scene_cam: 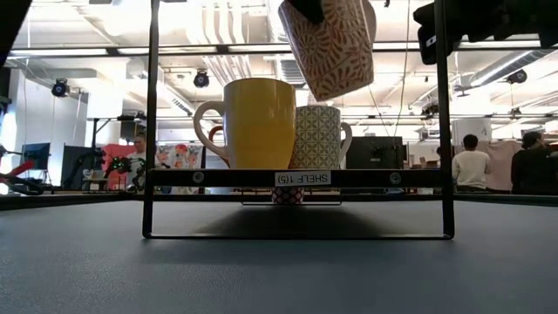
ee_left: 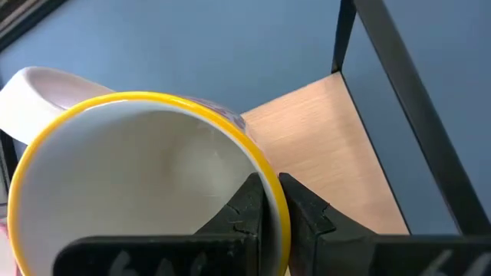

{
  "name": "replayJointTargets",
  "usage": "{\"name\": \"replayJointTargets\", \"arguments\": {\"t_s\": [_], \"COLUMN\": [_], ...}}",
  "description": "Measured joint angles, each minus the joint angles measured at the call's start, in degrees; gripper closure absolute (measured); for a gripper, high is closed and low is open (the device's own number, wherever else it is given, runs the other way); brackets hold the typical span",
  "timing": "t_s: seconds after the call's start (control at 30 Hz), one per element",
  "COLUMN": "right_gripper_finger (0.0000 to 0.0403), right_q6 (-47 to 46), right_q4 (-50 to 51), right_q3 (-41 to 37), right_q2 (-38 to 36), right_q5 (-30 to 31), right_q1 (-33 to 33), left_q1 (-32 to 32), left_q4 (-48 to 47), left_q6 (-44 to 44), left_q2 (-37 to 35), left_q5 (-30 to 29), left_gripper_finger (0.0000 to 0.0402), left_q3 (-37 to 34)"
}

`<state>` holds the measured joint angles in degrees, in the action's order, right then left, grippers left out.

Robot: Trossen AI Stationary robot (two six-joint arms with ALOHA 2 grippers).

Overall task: Place coffee mugs
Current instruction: Put the orange patterned mug on the shelf

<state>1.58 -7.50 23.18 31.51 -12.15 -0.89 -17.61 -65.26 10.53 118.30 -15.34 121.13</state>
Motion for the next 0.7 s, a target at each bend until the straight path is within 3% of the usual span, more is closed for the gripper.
{"name": "replayJointTargets", "arguments": {"t_s": [0.7], "right_gripper_finger": [0.0394], "right_q6": [-0.45], "right_q4": [0.04], "right_q3": [0.0], "right_q2": [0.09], "right_q5": [-0.32], "right_q1": [0.0], "left_q1": [2.46], "left_q4": [-0.09], "left_q6": [-1.44], "left_q2": [5.48], "left_q5": [7.48], "left_gripper_finger": [0.0393], "left_q3": [0.71]}}
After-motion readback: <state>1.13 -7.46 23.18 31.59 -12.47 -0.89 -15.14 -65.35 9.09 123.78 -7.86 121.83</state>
